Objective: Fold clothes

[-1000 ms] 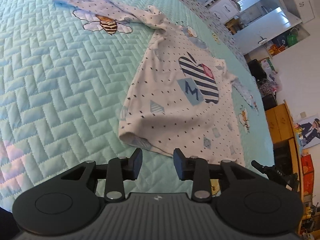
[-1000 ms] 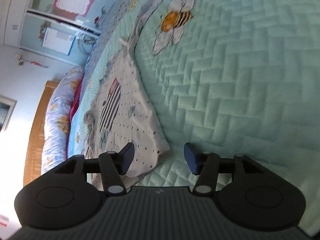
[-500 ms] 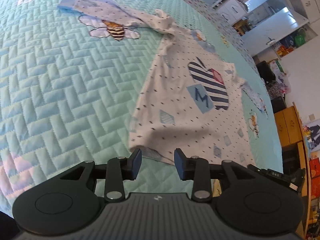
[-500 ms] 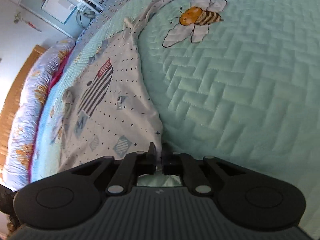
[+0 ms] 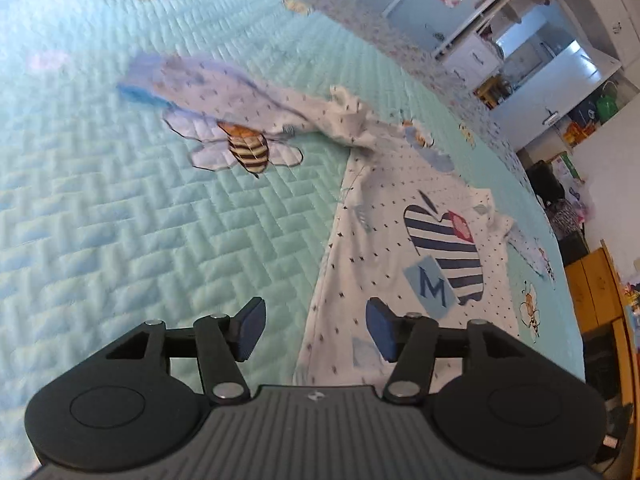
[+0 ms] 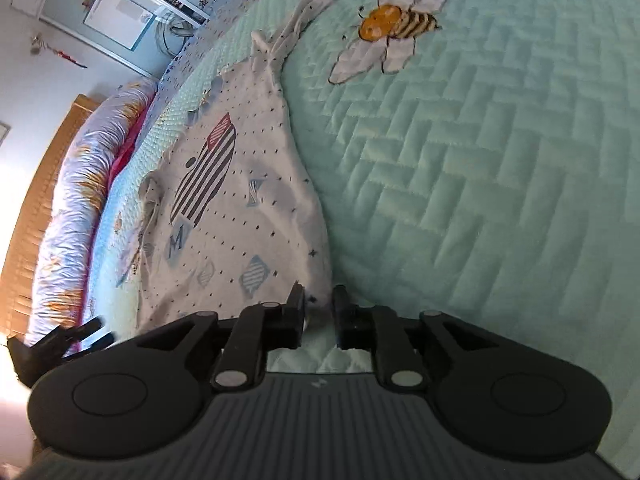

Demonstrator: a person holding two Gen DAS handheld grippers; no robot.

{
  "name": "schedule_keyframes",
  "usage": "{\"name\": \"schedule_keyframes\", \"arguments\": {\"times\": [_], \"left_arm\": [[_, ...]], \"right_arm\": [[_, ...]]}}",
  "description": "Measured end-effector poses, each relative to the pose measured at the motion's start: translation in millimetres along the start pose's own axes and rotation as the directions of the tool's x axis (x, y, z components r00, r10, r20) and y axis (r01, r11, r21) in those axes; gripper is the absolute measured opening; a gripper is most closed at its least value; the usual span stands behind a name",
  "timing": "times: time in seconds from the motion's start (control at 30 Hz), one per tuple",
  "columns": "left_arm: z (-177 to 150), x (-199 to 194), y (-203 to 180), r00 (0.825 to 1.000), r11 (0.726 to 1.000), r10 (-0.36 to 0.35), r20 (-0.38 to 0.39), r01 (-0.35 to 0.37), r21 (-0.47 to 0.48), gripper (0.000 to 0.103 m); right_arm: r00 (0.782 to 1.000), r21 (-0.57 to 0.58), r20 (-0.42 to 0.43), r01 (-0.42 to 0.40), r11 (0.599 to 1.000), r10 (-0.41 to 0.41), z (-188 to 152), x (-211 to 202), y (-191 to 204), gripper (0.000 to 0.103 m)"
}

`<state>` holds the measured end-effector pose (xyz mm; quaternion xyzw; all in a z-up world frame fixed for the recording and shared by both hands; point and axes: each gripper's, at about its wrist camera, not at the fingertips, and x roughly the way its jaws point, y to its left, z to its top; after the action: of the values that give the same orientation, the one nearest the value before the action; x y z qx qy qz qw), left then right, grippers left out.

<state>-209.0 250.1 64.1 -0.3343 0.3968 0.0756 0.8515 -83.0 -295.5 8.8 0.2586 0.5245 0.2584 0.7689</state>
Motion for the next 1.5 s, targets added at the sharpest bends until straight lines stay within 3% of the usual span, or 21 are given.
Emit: {"name": "schedule_keyframes", "arguments": {"times": [0.07,0.17,0.33,0.37,0.4,0.43,0.57,0.7,0.9,1.0,1.03,1.07,1.1,1.17,1.27,1.3,1.37,1.4,1.5], "left_arm": [[9,19,1,0.999,1.0,0.027,-0.021,-0.027,0.011,0.058],[15,30,-5,1.0,0.999,-0.007,-0.03,0.008,0.037,0.058],[12,42,-14,0.999,0.993,0.023,-0.047,-0.018,0.12,0.057],[12,42,-16,0.999,0.991,0.016,-0.051,-0.009,0.134,0.05],[11,43,-18,0.998,0.989,0.008,-0.063,0.001,0.145,0.034],[11,43,-20,0.998,0.987,0.014,-0.066,-0.003,0.16,0.006],[10,42,-21,0.996,0.975,0.083,-0.042,-0.072,0.21,0.002],[11,43,-15,0.995,0.976,0.088,-0.048,-0.077,0.203,0.002],[14,49,-12,0.994,0.979,0.09,-0.055,-0.078,0.19,0.005],[14,47,-10,0.995,0.978,0.082,-0.053,-0.07,0.199,0.005],[14,46,-10,0.996,0.977,0.078,-0.053,-0.066,0.201,0.006],[14,44,-9,0.996,0.977,0.072,-0.052,-0.06,0.203,0.006],[14,43,-8,0.997,0.977,0.065,-0.052,-0.053,0.205,0.006],[15,42,-7,0.997,0.978,0.053,-0.054,-0.041,0.204,0.007],[16,41,-6,0.997,0.98,0.045,-0.056,-0.033,0.198,0.007],[15,41,-7,0.997,0.979,0.049,-0.056,-0.037,0.203,0.007],[15,39,-7,0.997,0.978,0.058,-0.06,-0.045,0.203,0.007],[15,36,-8,0.996,0.976,0.065,-0.056,-0.052,0.21,0.007],[16,24,-10,0.996,0.966,0.092,-0.022,-0.084,0.246,0.007]], "right_arm": [[1.0,0.011,0.016,-0.028,1.0,0.027,-1,-4,1,0.019],[0.996,0.016,0.052,-0.069,0.997,0.069,1,-13,5,0.02],[0.992,-0.001,0.076,-0.102,0.995,0.102,11,-14,20,0.022],[0.992,-0.006,0.075,-0.103,0.995,0.104,12,-12,24,0.022],[0.992,-0.014,0.071,-0.107,0.994,0.108,12,-9,27,0.022],[0.991,-0.026,0.066,-0.113,0.993,0.114,12,-6,33,0.022],[0.988,-0.144,0.019,-0.152,0.978,0.156,6,14,66,0.023],[0.979,-0.291,-0.123,-0.193,0.937,0.163,-10,60,114,0.023],[0.917,-0.321,-0.272,-0.373,0.871,0.293,-31,138,181,0.023],[0.859,-0.268,-0.446,-0.397,0.878,0.253,-55,190,195,0.029],[0.857,-0.28,-0.459,-0.389,0.878,0.234,-63,194,196,0.029],[0.846,-0.282,-0.463,-0.423,0.862,0.264,-66,190,199,0.031],[0.824,-0.263,-0.49,-0.452,0.852,0.286,-65,188,202,0.031],[0.827,-0.255,-0.463,-0.468,0.846,0.317,-59,181,209,0.031],[0.863,-0.2,-0.355,-0.445,0.873,0.359,-42,187,211,0.035],[0.866,-0.18,-0.346,-0.439,0.88,0.361,-41,196,211,0.035],[0.812,-0.127,-0.467,-0.453,0.882,0.35,-55,226,210,0.033],[0.765,-0.1,-0.542,-0.468,0.878,0.347,-67,239,211,0.028],[0.748,-0.116,-0.545,-0.514,0.85,0.378,-70,230,220,0.03]]}}
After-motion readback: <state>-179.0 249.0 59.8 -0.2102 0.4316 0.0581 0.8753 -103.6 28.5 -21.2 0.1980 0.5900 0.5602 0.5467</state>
